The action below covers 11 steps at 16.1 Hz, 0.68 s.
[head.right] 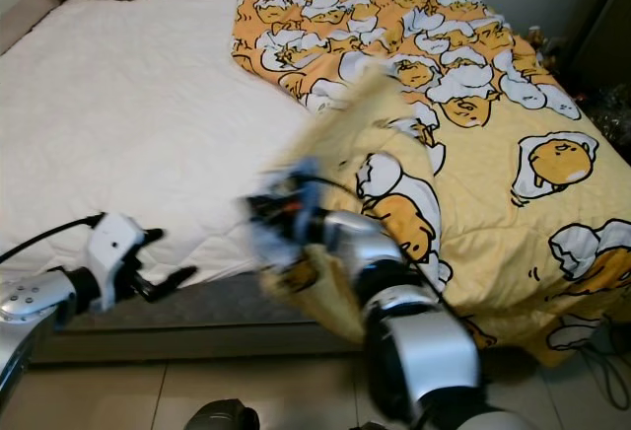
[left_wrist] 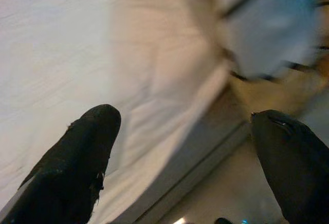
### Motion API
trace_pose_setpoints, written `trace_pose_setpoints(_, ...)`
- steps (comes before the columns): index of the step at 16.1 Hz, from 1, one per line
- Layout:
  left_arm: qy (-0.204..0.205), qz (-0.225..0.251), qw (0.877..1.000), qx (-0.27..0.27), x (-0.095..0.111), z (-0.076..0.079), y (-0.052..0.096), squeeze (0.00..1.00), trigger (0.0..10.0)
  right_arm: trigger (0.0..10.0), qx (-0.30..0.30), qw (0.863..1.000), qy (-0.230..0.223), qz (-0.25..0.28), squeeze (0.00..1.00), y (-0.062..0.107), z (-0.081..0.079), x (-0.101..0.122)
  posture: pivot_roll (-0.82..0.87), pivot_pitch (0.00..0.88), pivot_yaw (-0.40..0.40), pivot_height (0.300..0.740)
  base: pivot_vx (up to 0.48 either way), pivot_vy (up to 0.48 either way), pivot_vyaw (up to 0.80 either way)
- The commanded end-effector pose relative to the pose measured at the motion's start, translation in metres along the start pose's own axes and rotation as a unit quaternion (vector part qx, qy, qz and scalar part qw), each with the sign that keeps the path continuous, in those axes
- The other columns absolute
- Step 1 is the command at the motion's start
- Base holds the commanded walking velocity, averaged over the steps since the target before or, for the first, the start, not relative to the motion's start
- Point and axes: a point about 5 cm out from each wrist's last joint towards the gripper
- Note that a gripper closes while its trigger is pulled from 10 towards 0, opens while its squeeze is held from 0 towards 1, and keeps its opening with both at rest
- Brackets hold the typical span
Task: Clean up the room
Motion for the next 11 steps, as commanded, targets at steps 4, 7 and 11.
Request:
trace_pose_setpoints(4, 0.005, 0.002, 0.991, 0.135, -0.001, -0.039, 0.012, 0.0, 10.0, 0.0, 0.238, 0.965, 0.097, -0.048, 0.0, 0.006, -0.043, -0.007, 0.18, 0.0, 0.019, 0.74, 0.0, 0.0, 0.0)
trace_pose_setpoints(7, 0.0, -0.014, 0.98, 0.199, -0.01, -0.055, 0.018, 0.0, 10.0, 0.0, 0.328, 0.934, 0.129, -0.051, 0.0, 0.033, -0.065, 0.002, 0.16, 0.0, 0.03, 0.74, 0.0, 0.0, 0.0)
trace_pose_setpoints(11, 0.002, -0.015, 0.973, 0.232, -0.014, -0.062, 0.018, 0.0, 10.0, 0.0, 0.34, 0.922, 0.151, -0.101, 0.0, 0.073, -0.079, -0.002, 0.14, 0.0, 0.04, 0.74, 0.0, 0.0, 0.0)
Point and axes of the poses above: a point about 5 cm out from each wrist's last joint towards the gripper, its own y axis pointing back from the gripper into the wrist, its own x axis along the axis of the wrist's last joint, z = x × y, and after that the axes turned 10 degrees about y, right-handed
